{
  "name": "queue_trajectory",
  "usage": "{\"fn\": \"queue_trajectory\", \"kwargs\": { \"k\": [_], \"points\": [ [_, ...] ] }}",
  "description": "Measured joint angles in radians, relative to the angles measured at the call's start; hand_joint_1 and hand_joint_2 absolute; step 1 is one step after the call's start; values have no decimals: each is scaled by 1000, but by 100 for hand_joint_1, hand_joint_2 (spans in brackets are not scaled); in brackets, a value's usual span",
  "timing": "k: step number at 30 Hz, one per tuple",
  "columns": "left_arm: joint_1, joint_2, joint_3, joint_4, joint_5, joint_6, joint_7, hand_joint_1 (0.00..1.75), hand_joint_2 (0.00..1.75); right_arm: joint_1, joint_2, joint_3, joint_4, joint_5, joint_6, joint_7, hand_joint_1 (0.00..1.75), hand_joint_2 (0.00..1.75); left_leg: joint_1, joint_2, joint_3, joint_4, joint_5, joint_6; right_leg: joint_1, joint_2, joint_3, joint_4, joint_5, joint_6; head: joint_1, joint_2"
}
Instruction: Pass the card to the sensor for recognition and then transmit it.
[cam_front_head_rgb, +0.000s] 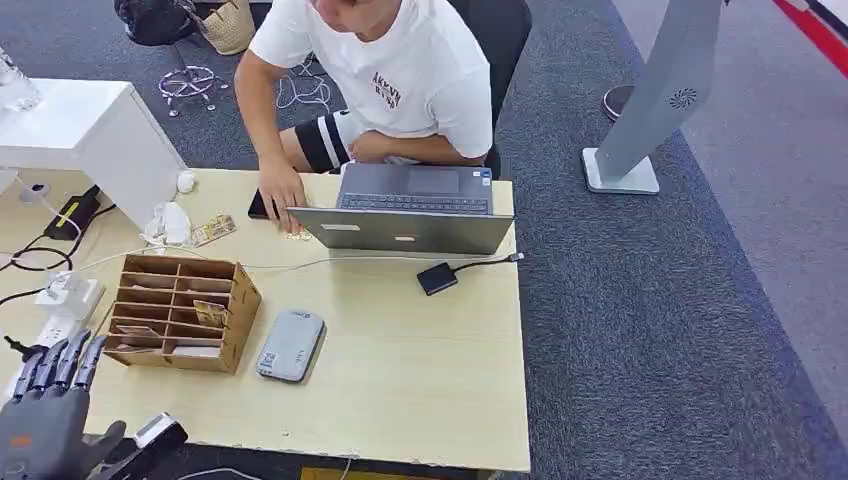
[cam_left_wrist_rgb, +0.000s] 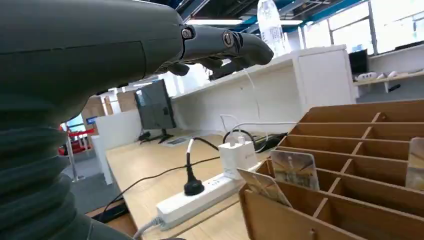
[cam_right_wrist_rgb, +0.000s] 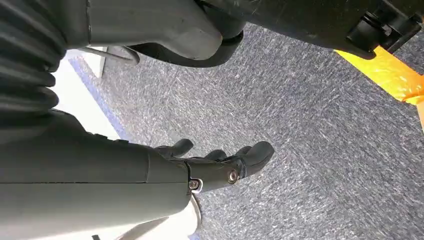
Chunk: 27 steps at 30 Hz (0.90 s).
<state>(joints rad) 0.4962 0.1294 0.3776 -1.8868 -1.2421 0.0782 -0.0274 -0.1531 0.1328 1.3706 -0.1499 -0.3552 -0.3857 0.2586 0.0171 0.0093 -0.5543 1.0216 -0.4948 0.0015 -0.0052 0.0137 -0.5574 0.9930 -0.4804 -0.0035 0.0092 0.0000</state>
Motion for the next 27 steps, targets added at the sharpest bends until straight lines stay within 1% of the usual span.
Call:
{"fn": "queue_trajectory", "kwargs": {
  "k": [5,14,22,27],
  "points": [
    [-47,-13,21,39,-9,-35,-6,0,175,-1,0,0,0,2,2,3,0,175,0,-1,0,0,0,0,0,-2,1,0,0,0,0,0],
    [-98,-18,30,91,-13,-51,-5,0,175,-1,0,0,0,9,3,10,0,175,0,-2,0,0,0,0,0,-2,1,0,0,0,-1,0],
    [-172,10,30,158,14,-76,32,0,175,-2,0,0,0,17,4,13,0,175,0,-2,0,0,1,-1,0,-2,1,0,0,0,0,0],
    [-193,29,29,190,29,-80,58,0,175,-2,0,1,0,18,4,12,0,175,0,-2,0,0,1,-1,0,-2,1,0,0,0,0,0]
  ]
}}
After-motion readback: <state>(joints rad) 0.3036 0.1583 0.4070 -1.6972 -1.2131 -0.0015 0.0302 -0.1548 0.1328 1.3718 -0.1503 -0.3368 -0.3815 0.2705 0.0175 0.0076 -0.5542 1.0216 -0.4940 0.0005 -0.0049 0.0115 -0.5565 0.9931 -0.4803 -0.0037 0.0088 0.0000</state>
